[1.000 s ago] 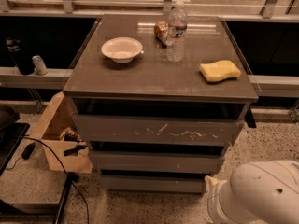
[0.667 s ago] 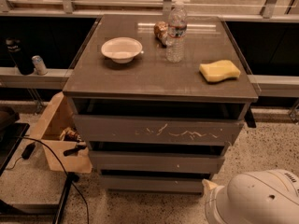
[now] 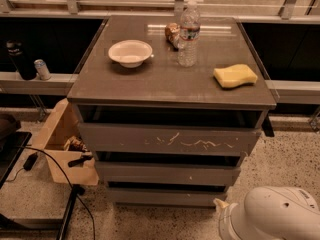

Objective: Open bottom drawer

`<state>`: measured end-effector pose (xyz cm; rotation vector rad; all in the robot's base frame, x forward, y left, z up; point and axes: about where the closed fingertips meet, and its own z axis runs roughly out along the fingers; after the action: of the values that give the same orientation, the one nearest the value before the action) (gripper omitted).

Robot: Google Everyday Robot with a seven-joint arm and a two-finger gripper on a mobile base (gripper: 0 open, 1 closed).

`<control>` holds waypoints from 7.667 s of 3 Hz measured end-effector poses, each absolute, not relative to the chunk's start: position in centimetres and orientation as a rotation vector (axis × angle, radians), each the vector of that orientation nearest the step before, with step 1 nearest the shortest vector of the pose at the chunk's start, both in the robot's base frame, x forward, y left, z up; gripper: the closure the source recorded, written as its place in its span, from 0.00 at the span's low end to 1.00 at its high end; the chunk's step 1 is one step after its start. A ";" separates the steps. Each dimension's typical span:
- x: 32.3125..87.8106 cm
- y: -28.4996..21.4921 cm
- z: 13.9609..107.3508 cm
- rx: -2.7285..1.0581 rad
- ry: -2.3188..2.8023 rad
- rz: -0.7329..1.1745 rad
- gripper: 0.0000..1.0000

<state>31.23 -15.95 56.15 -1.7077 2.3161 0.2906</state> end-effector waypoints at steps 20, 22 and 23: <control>49.8 -14.6 20.2 -1.763 1.929 0.099 0.00; 51.5 -15.5 18.9 -1.696 1.944 0.123 0.00; 53.2 -15.9 19.0 -1.688 1.937 0.102 0.00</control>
Offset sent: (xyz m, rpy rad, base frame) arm 0.0098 -0.0171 -0.0918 -0.0074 0.0438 -0.0505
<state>53.24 -15.94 18.98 -1.6879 1.9367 0.1021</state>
